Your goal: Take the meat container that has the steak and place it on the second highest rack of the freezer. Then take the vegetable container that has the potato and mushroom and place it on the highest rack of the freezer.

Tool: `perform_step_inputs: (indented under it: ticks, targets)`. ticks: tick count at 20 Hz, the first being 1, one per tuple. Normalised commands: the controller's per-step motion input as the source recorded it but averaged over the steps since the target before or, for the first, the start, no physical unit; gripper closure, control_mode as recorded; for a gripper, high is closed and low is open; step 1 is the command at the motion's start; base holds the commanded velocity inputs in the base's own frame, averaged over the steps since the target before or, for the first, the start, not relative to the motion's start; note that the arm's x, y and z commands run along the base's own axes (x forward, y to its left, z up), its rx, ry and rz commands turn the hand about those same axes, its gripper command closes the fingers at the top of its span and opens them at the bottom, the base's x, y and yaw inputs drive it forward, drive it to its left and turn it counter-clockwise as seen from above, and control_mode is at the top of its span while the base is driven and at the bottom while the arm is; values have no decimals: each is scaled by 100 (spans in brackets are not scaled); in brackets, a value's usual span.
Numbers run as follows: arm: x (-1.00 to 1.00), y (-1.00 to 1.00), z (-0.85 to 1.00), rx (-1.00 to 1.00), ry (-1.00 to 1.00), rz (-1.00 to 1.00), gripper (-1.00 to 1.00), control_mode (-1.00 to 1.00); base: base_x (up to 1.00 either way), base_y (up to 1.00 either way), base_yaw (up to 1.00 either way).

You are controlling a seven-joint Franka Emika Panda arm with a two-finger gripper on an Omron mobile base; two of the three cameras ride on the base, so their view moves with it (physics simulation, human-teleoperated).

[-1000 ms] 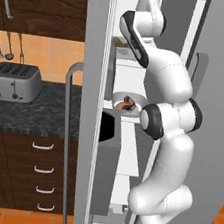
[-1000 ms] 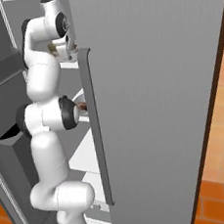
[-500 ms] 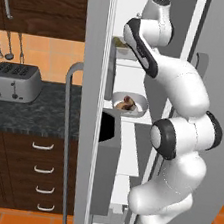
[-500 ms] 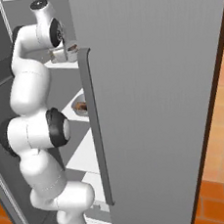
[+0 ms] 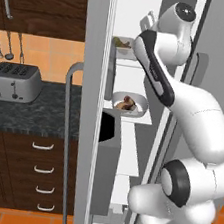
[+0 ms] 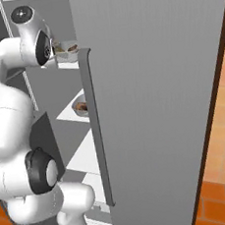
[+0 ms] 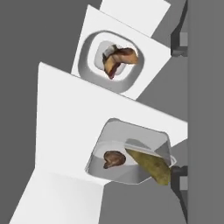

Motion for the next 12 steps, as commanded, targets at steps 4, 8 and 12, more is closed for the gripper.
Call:
perform_step_inputs:
  ticks: [4, 8, 12]
  targets:
    - [-100, -8, -4, 0, 0, 4, -100, -100, 0, 0, 0]
    - [-100, -3, -13, 1, 0, 0, -100, -100, 0, 0, 0]
    - [-100, -5, -4, 1, 0, 0, -100, -100, 0, 0, 0]
